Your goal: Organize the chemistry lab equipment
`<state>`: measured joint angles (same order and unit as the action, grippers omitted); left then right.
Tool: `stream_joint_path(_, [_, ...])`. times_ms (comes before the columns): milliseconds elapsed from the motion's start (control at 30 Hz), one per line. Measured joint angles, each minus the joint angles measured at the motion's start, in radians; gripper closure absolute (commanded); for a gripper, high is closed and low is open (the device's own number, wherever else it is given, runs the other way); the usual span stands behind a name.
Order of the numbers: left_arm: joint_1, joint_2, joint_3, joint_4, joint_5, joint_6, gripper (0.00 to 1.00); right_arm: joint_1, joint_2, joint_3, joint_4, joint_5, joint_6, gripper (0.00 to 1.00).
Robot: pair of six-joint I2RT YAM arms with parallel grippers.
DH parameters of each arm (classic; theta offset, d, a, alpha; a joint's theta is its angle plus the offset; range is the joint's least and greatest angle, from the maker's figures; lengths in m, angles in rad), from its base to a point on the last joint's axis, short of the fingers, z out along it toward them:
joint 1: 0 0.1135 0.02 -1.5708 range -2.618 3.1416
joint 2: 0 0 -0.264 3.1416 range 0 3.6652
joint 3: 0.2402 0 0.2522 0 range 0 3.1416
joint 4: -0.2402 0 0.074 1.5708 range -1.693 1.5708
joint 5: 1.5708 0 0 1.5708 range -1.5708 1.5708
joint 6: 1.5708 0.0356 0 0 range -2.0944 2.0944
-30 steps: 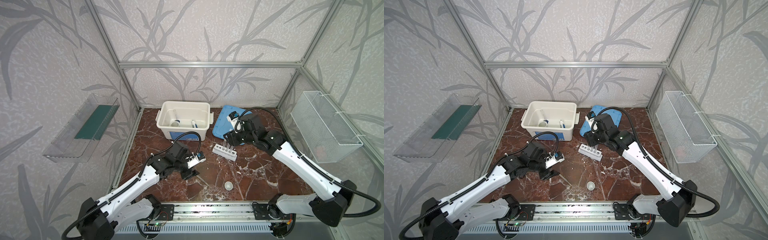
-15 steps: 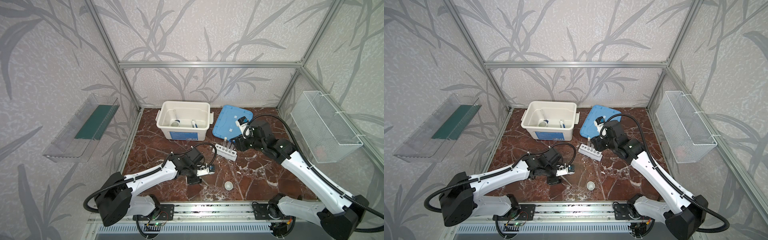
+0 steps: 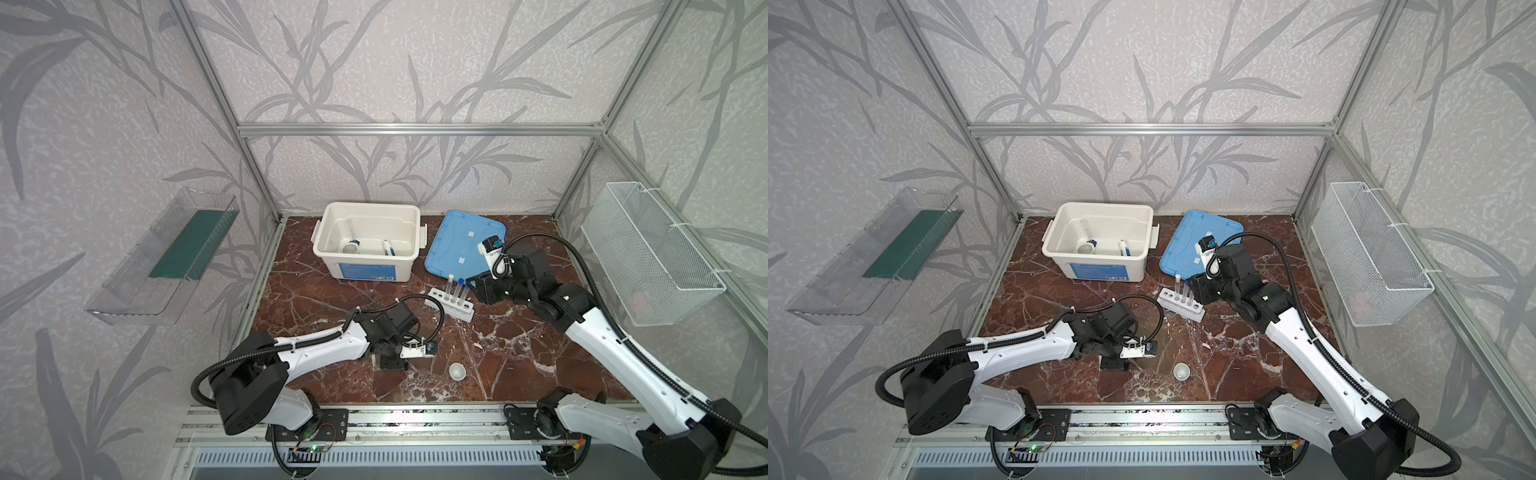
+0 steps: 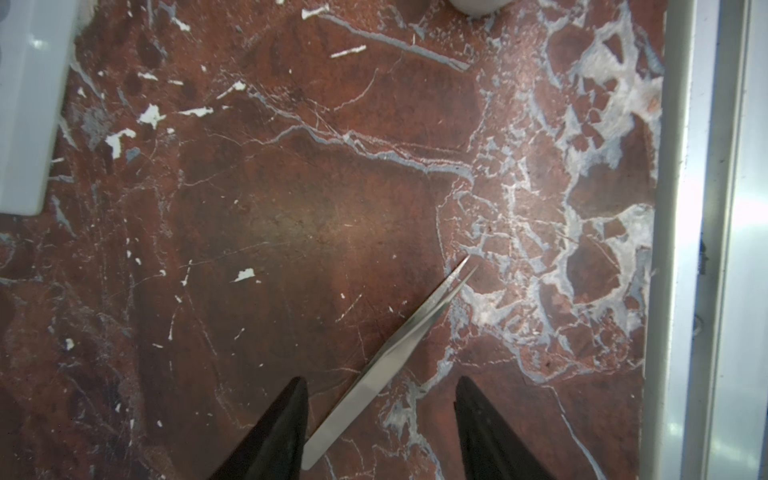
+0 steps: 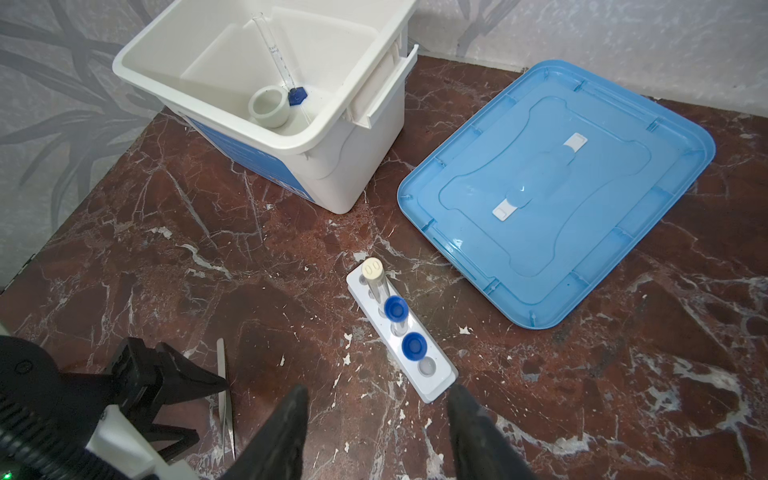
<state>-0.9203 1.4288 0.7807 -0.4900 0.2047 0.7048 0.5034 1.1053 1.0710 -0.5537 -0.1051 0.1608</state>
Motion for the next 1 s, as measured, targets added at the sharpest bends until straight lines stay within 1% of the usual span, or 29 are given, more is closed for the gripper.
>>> stream_joint_path(233, [-0.016,0.015,-0.002,0.008,-0.018,0.02,0.43,-0.012,0.0,-0.003,0.013,-0.01,0.007,0.48])
stream_joint_path(400, [-0.019,0.02,-0.015,0.013,-0.039,0.029,0.46,-0.018,0.008,-0.003,0.029,-0.017,0.009,0.49])
stream_joint_path(633, [-0.023,0.028,-0.026,0.024,-0.066,0.042,0.48,-0.019,0.008,-0.003,0.035,-0.022,0.023,0.51])
stream_joint_path(1000, [-0.037,0.068,-0.032,0.037,-0.084,0.063,0.57,-0.02,-0.026,-0.021,0.037,-0.024,0.032,0.53])
